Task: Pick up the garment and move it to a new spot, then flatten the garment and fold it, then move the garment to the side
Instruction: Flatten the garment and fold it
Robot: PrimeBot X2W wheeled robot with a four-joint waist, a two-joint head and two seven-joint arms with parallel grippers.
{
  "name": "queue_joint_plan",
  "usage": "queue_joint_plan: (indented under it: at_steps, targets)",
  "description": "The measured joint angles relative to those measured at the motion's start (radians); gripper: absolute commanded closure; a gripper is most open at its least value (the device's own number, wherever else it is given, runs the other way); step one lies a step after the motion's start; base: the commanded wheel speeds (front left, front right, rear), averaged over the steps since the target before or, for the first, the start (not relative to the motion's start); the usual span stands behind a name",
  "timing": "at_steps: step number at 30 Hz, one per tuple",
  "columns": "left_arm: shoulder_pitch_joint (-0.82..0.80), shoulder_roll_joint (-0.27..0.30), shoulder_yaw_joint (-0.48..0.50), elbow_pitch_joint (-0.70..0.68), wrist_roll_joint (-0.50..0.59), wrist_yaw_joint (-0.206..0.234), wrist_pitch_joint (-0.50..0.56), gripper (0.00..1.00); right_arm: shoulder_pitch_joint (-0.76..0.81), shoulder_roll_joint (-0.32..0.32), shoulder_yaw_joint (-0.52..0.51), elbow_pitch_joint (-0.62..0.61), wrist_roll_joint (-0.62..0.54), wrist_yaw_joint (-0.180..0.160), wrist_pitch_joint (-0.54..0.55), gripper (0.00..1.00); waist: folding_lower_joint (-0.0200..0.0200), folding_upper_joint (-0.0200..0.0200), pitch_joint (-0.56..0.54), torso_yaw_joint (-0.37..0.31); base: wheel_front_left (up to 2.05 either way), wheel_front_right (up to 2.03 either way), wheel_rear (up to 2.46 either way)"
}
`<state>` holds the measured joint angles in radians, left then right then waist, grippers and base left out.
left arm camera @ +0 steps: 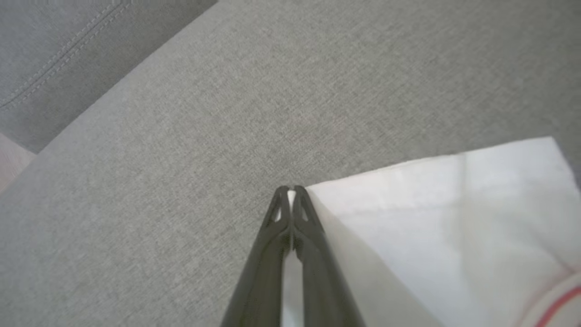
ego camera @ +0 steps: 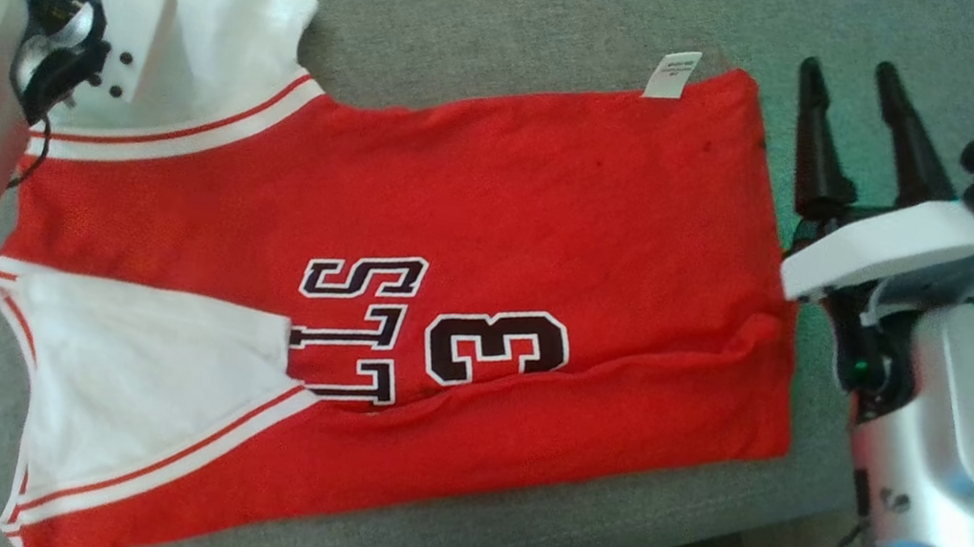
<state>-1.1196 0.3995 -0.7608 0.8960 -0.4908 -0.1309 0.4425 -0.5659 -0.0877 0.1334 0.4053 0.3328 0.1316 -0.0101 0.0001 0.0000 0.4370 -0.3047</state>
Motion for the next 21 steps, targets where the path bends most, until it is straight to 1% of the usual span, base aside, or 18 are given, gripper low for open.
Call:
queue_joint_plan:
  at_steps: [2,4,7,9,11,13,17,21]
  targets:
    - [0.000,0.008,-0.013,-0.016,-0.002,0.000,-0.031,1.00,-0.015,-0.001,-0.016,0.007,-0.005,0.000,0.006,0.00,0.0000,0.0000,-0.001,0.008,0.00,0.00,0.00]
    - [0.000,0.010,-0.007,-0.023,-0.002,-0.001,-0.086,1.00,-0.038,-0.001,-0.026,0.019,0.000,0.000,0.032,0.00,0.0000,0.0000,-0.001,0.018,0.00,0.00,0.00]
    - [0.000,0.008,0.005,-0.034,-0.006,0.013,-0.160,1.00,-0.070,-0.013,-0.041,0.056,0.007,0.000,0.097,0.00,0.0000,0.0000,-0.001,0.040,0.00,0.00,0.00]
    - [0.000,-0.001,0.024,-0.045,-0.023,0.028,-0.200,1.00,-0.084,-0.032,-0.040,0.090,0.037,0.000,0.157,0.00,0.0000,0.0000,-0.003,0.060,0.00,0.00,0.00]
    - [0.000,-0.008,0.024,-0.068,-0.022,0.035,-0.234,1.00,-0.086,-0.054,-0.027,0.118,0.090,0.000,0.221,0.00,0.0000,0.0000,-0.005,0.083,0.00,0.00,0.00]
    - [0.001,-0.017,0.026,-0.091,-0.022,0.041,-0.257,1.00,-0.088,-0.092,0.004,0.144,0.113,0.000,0.274,0.00,0.0000,0.0000,-0.007,0.105,0.00,0.00,0.00]
    - [0.016,-0.027,0.026,-0.142,-0.023,0.044,-0.273,1.00,-0.104,-0.171,0.053,0.183,0.154,0.000,0.334,0.00,0.0000,0.0000,-0.010,0.144,0.00,0.00,0.00]
    - [0.052,-0.023,0.023,-0.183,-0.033,0.052,-0.277,1.00,-0.108,-0.212,0.108,0.210,0.188,0.000,0.369,0.00,0.0000,0.0000,-0.015,0.166,0.00,0.00,0.00]
